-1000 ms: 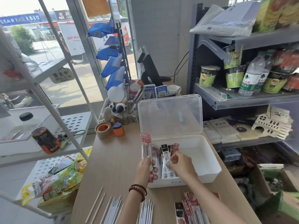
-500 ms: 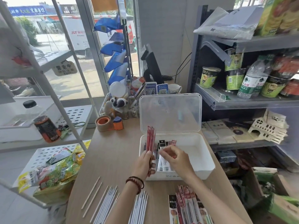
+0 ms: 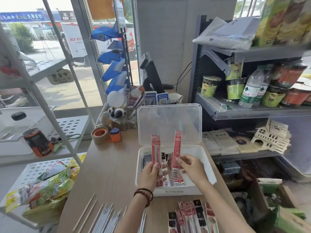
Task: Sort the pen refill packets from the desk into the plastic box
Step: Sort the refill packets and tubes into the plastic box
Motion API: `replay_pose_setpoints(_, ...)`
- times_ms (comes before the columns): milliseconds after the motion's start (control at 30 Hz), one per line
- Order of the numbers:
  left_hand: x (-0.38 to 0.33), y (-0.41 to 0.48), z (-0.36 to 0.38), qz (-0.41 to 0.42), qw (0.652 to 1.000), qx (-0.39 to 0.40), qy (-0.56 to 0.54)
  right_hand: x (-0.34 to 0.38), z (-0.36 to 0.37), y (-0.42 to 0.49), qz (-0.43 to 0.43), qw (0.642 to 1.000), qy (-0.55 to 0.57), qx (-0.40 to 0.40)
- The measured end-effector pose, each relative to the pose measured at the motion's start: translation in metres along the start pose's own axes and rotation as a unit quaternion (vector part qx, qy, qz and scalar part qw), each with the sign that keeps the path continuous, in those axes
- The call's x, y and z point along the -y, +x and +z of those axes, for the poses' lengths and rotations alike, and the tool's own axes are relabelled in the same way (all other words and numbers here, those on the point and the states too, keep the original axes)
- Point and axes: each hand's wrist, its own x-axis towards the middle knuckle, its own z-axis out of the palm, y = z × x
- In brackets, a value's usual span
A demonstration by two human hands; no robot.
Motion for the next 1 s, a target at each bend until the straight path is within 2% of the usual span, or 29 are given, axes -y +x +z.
replay_pose_setpoints(133,-0.015,-0.007,0.007,0.009,0.999,-0.01,-0.038,-0.021,-0.001,0.008,0.042,0.994,-0.103,-0.008)
replay_pose_setpoints(267,-0.011,-0.003,0.006,0.024,0.999,-0.023,0.0,-0.03,0.009,0.011,0.061,0.988,-0.144,-0.013)
replay_pose_setpoints(367,-0.01,-0.003,0.003,0.018,1.0,-0.018,-0.019,-0.028,0.012,0.01,0.055,0.983,-0.175,-0.022)
replay_pose_setpoints(633,-0.006,-0.003,0.005,0.024,0.999,-0.034,-0.021,-0.031,0.013,0.011,0.066,0.972,-0.224,-0.016)
replay_pose_setpoints(767,-0.007,-0.007,0.005,0.036,0.998,-0.028,-0.036,-0.03,0.012,0.012,0.057,0.975,-0.212,-0.016)
replay_pose_setpoints(900,-0.006,-0.006,0.006,0.033,0.998,-0.032,-0.039,-0.025,0.008,0.012,0.052,0.986,-0.16,0.014)
replay_pose_setpoints(1000,-0.004,-0.004,0.006,0.027,0.998,-0.026,-0.047,-0.029,0.008,0.013,0.055,0.98,-0.189,0.039)
